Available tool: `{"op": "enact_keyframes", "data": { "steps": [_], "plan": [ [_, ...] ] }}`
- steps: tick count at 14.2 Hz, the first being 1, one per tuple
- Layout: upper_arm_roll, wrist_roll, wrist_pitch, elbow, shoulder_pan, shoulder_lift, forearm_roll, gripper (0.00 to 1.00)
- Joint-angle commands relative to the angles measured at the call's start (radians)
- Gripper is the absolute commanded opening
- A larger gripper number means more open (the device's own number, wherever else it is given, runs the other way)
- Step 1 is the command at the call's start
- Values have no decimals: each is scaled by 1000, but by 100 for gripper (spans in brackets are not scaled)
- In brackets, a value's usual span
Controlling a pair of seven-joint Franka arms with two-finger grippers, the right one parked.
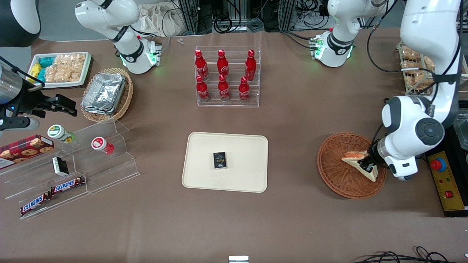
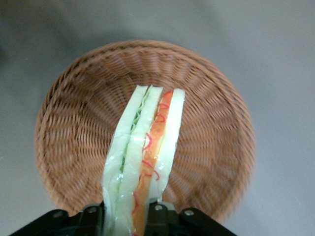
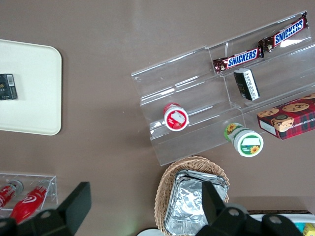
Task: Place sandwich from basket to tray
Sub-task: 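Lift the sandwich and carry it with the left gripper to the cream tray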
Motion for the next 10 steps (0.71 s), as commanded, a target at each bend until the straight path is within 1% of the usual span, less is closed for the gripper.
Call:
{"op": "enact_keyframes", "data": {
  "steps": [1,3,4,6,7,8,10],
  "plan": [
    [-95,44,-251,240,-4,3,13,0],
    [-166,128,-388,389,-4,5,13,0],
    [-209,229,-412,420,-4,5,13,0],
    [-298,444,-403,427,-5,24,8,0],
    [-348,483,-401,430,-5,53,11,0],
    [-393,483,-380,431,-7,93,16,0],
    [-456,483,-289,427,-16,181,69,0]
  ]
}}
